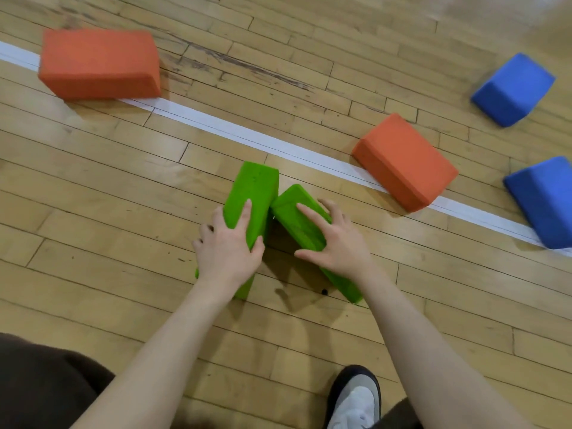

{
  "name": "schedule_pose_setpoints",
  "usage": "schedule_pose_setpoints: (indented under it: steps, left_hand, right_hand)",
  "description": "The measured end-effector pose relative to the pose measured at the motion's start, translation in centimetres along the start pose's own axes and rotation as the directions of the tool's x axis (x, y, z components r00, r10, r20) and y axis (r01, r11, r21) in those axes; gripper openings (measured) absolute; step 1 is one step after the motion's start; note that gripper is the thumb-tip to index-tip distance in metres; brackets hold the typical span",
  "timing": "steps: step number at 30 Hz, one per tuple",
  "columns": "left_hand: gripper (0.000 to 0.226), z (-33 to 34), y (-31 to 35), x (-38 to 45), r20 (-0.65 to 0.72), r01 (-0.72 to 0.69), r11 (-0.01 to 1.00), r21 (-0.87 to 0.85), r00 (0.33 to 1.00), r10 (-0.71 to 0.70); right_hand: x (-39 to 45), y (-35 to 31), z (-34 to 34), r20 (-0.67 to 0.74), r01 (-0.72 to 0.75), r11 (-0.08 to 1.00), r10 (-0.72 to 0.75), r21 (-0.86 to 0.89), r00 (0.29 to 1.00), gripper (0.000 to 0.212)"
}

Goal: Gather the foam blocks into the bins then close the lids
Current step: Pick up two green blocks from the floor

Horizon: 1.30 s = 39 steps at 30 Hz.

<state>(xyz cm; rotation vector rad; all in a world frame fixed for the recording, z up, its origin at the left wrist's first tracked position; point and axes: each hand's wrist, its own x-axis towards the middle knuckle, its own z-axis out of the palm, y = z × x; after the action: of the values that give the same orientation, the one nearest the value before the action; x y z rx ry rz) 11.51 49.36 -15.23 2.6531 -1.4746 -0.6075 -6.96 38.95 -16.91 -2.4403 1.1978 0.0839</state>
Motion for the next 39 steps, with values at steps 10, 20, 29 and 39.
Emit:
schedule_pose_setpoints:
  steps: [10,20,29,39]
  left_hand:
    - [0.066,-0.9,-0.2,-0.7,-0.007,0.013,0.978,-0.207,1.000,-0.014]
    - [0.067,-25.0,1.7,-11.6,-0.084,0.128,0.965,-0.229,0.985,-0.150]
    - [0.067,-44.4,1.8,-27.8,-0.062,0.223,0.904,-0.365,0.963,-0.263]
    - [0.067,-50.1,1.3,-41.6,-0.112,0.412,0.768,-0.490,0.844,-0.524]
  right_hand:
    - [-0.2,-2.3,-1.7,-0.012,-0.120,0.992,0.121,0.037,0.993,0.072]
    - [-6.6,-16.0,-21.7,-0.061,-0.052,0.991,0.060,0.120,0.996,0.074]
    - [-17.5,-27.8,-41.1,-0.060,0.020,0.993,-0.013,0.120,0.998,0.073]
    - [-24.5,-35.8,-47.1,0.022,0.228,0.968,-0.231,0.101,0.973,0.072]
